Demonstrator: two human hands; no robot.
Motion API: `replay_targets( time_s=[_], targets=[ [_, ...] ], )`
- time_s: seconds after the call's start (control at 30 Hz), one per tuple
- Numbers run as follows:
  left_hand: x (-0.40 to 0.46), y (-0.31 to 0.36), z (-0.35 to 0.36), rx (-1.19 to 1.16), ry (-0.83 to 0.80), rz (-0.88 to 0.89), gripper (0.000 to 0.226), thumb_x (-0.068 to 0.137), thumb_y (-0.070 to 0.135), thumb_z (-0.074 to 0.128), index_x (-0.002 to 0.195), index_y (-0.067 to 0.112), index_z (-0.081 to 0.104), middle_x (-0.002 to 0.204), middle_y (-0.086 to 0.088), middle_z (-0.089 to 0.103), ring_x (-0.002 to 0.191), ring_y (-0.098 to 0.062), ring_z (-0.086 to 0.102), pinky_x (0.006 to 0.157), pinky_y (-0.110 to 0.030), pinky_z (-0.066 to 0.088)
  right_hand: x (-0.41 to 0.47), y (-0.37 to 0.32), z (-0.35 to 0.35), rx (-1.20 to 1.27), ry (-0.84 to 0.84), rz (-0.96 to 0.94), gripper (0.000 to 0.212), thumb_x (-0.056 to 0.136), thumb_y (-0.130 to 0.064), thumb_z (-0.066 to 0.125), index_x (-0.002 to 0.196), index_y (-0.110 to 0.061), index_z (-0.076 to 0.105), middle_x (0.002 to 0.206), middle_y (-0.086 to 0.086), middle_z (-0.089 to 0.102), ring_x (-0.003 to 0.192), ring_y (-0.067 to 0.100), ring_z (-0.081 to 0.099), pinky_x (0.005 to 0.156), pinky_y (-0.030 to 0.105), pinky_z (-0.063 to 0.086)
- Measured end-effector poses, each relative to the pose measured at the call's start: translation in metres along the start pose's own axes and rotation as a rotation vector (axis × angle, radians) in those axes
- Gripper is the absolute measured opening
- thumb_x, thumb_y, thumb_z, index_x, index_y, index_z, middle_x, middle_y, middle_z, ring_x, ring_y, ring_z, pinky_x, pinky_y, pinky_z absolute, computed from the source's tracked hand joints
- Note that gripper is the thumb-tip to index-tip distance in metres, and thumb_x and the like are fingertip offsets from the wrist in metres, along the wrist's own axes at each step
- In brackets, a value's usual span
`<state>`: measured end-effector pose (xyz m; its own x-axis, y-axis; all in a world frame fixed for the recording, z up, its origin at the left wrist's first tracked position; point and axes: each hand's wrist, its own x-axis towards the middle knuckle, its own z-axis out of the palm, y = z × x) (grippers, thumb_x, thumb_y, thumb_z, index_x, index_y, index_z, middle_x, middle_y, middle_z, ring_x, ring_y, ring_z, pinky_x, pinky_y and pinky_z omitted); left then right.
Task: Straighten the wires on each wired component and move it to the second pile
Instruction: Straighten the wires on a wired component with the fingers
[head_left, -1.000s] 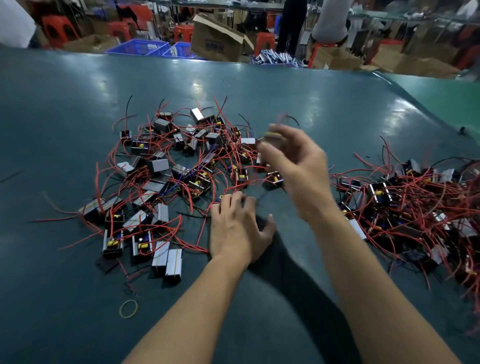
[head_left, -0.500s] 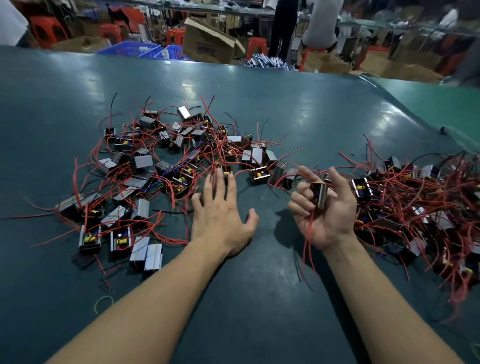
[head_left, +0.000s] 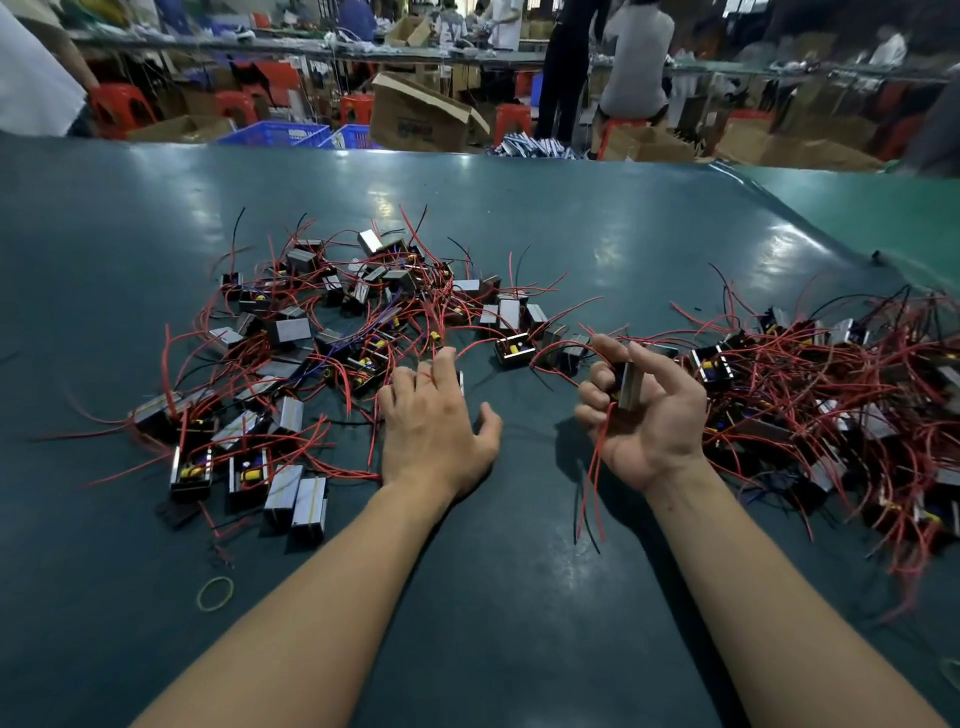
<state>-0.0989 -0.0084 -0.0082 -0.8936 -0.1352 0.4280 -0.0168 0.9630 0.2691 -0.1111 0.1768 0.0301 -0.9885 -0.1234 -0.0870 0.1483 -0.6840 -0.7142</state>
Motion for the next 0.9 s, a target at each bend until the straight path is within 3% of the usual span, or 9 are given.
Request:
replay_targets(
  time_s=[0.13,0.23,0.3,0.4,0.5,0.67,0.73,0.8,0.9],
  targets=[
    [-0.005,0.000,-0.004,-0.244,0.029,0.074,0.047,0.084,0.030,0.062,0.124,0.012,0.045,0.094,-0.013,0.060,0.089,-0.035,0.056,0.082,-0.042,0.042,0.000,-0.002,-0.001,0.005,0.002,-0.013,0.026,0.076,-0.029,0.053,0.084,-0.010,0.069,0.064,0.001,0.045,0.053,0.014,0.038,0.045,0.022,0.029],
    [-0.008,-0.002,-0.009,-0.489,0.001,0.184,0.066,0.079,0.029,0.072,0.133,0.023,0.035,0.118,-0.006,0.053,0.083,-0.027,0.063,0.074,-0.041,0.053,0.003,-0.001,0.001,-0.009,0.032,0.008,0.017,0.070,-0.025,0.052,0.065,-0.012,0.062,0.064,0.003,0.047,0.053,0.016,0.040,0.046,0.020,0.031],
    [-0.009,-0.003,-0.011,-0.590,-0.033,0.219,0.085,0.073,0.030,0.079,0.141,0.030,0.028,0.128,0.002,0.046,0.078,-0.012,0.064,0.073,-0.040,0.056,0.003,0.001,0.002,-0.022,0.047,0.013,0.012,0.070,-0.023,0.051,0.066,-0.013,0.056,0.064,0.004,0.046,0.055,0.016,0.037,0.047,0.021,0.031],
    [-0.010,-0.003,-0.014,-0.545,-0.079,0.261,0.098,0.069,0.040,0.083,0.145,0.035,0.022,0.125,0.007,0.046,0.083,-0.009,0.060,0.081,-0.040,0.055,0.003,0.001,0.001,-0.117,0.019,-0.001,0.016,0.087,-0.026,0.052,0.086,-0.013,0.061,0.068,0.001,0.048,0.058,0.013,0.039,0.050,0.023,0.033],
    [-0.008,-0.001,-0.014,-0.459,0.054,0.218,0.097,0.069,0.045,0.081,0.148,0.023,0.029,0.126,-0.003,0.043,0.101,-0.022,0.056,0.085,-0.044,0.054,0.004,-0.001,-0.003,-0.129,-0.037,-0.020,0.021,0.094,-0.028,0.051,0.106,-0.016,0.062,0.079,0.001,0.060,0.065,0.013,0.054,0.056,0.024,0.046],
    [-0.007,-0.004,-0.014,-0.209,0.228,-0.111,0.117,0.058,0.063,0.082,0.148,0.017,0.024,0.131,-0.016,0.036,0.114,-0.031,0.046,0.091,-0.042,0.049,0.002,-0.004,0.003,0.049,-0.122,0.105,0.026,0.082,-0.007,0.049,0.102,-0.007,0.065,0.080,0.009,0.063,0.075,0.027,0.067,0.075,0.041,0.059],
    [-0.006,-0.004,-0.014,-0.123,0.259,-0.230,0.106,0.060,0.072,0.074,0.134,0.007,0.037,0.127,-0.017,0.042,0.114,-0.033,0.045,0.092,-0.045,0.045,0.004,-0.002,0.007,0.063,-0.071,0.126,0.021,0.090,-0.012,0.044,0.095,-0.006,0.064,0.075,0.007,0.056,0.068,0.023,0.064,0.071,0.037,0.059],
    [-0.006,-0.001,-0.014,-0.042,0.172,-0.277,0.079,0.073,0.077,0.056,0.111,0.009,0.049,0.111,-0.012,0.055,0.103,-0.033,0.052,0.086,-0.046,0.044,0.006,0.000,0.009,0.000,-0.025,0.107,0.025,0.093,-0.030,0.053,0.091,-0.008,0.063,0.068,0.003,0.051,0.062,0.017,0.058,0.066,0.031,0.059],
    [-0.006,0.001,-0.012,0.009,0.080,-0.244,0.051,0.094,0.056,0.042,0.099,0.008,0.056,0.093,-0.015,0.067,0.089,-0.035,0.061,0.079,-0.043,0.042,0.004,0.005,0.008,-0.099,-0.030,0.046,0.021,0.078,-0.022,0.067,0.092,-0.008,0.061,0.066,0.004,0.058,0.064,0.019,0.060,0.065,0.033,0.058]
  ],
)
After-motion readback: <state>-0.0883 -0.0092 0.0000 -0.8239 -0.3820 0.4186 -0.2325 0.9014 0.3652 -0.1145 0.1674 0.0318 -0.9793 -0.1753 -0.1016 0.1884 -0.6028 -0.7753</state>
